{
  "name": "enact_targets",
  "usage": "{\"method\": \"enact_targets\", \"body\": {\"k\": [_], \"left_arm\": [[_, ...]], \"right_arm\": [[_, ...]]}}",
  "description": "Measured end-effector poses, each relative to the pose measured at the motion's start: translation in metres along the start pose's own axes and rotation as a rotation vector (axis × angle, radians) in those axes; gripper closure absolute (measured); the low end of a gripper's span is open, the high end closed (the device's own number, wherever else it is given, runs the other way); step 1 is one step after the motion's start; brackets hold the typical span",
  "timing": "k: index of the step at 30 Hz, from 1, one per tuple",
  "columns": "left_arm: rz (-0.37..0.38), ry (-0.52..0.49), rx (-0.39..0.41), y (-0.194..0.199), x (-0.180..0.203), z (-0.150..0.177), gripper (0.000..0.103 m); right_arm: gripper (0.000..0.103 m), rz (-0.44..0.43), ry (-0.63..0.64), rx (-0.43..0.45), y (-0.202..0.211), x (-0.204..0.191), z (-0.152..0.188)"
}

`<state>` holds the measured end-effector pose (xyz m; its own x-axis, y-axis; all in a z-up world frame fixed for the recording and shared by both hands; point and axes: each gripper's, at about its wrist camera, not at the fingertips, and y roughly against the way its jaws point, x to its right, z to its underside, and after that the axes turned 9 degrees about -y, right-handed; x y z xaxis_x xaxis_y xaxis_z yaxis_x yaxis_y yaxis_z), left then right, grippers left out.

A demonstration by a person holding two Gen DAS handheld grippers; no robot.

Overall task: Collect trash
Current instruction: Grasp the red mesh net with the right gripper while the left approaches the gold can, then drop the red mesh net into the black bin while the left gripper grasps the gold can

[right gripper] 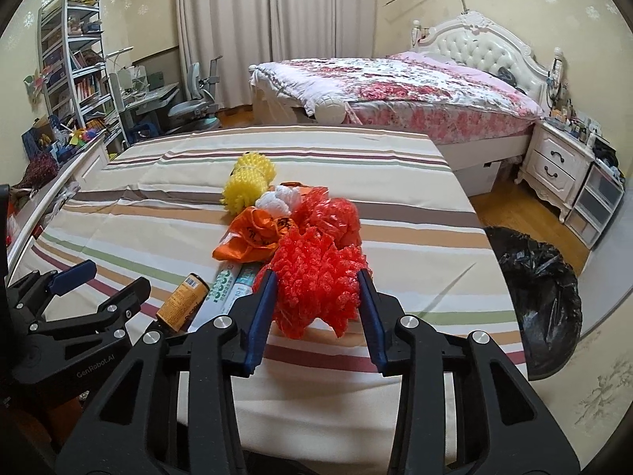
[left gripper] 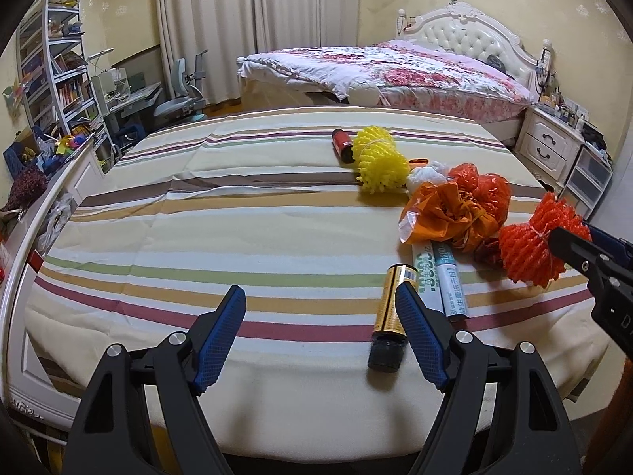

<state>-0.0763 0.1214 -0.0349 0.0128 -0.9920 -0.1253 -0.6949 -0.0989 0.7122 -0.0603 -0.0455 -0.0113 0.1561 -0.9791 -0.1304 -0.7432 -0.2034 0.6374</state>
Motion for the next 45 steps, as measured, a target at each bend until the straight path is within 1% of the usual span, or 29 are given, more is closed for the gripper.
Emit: {"method": "enact_targets", "body": {"k": [3,5,11,14,15,16,17,18,21,24,27,30,33,38,42,45], "left_arm": [[0.024,-0.008,-0.01,-0.005,0.005,0.0,0.028],[0.037,-0.01,-0.022,-0.01,0.009,0.002,0.03],[0.063,-0.028,-0.044,-0.02,0.019,0.008,0.04],[0.088,-0.04,-0.043,-0.022,0.023,0.01,0.051],[0.099,-0.041,-0.047,-0.023,0.023,0.011,0.06],[0.114,-0.039,-0.049,-0.024,0.024,0.012,0.072],[0.135,-0.031,-0.052,-0.024,0.023,0.012,0.077],[0.142,-0.024,-0.052,-0.024,0.023,0.013,0.078],[0.121,-0.017,-0.023,-0.017,0.021,0.012,0.078],[0.099,-0.018,0.023,-0.005,0.021,0.004,0.078],[0.101,-0.029,0.069,0.007,0.025,-0.008,0.078],[0.13,-0.044,0.119,0.016,0.037,-0.027,0.078],[0.17,-0.079,0.17,0.021,0.057,-0.047,0.078],[0.255,-0.151,0.224,0.022,0.105,-0.076,0.078],[0.323,-0.219,0.225,0.01,0.152,-0.093,0.078],[0.355,-0.262,0.21,-0.005,0.181,-0.102,0.078]], "right_arm": [[0.063,0.034,-0.016,0.014,0.0,0.012,-0.002],[0.063,0.05,-0.033,0.018,-0.001,0.02,-0.002],[0.063,0.085,-0.078,0.018,-0.006,0.042,-0.003],[0.063,0.092,-0.092,0.016,-0.008,0.049,-0.001],[0.063,0.094,-0.095,0.016,-0.009,0.051,0.0],[0.063,0.095,-0.097,0.016,-0.009,0.052,0.0],[0.063,0.094,-0.099,0.015,-0.008,0.053,0.0],[0.063,0.095,-0.101,0.016,-0.009,0.054,0.001],[0.063,0.097,-0.111,0.02,-0.008,0.058,0.001],[0.063,0.104,-0.122,0.026,-0.005,0.062,0.0],[0.063,0.116,-0.138,0.04,-0.002,0.071,-0.004],[0.063,0.146,-0.155,0.066,0.002,0.084,-0.011],[0.063,0.193,-0.194,0.095,0.005,0.107,-0.02],[0.063,0.272,-0.267,0.127,0.007,0.153,-0.031],[0.063,0.322,-0.316,0.134,0.005,0.184,-0.035],[0.063,0.346,-0.35,0.128,-0.001,0.202,-0.034]]}}
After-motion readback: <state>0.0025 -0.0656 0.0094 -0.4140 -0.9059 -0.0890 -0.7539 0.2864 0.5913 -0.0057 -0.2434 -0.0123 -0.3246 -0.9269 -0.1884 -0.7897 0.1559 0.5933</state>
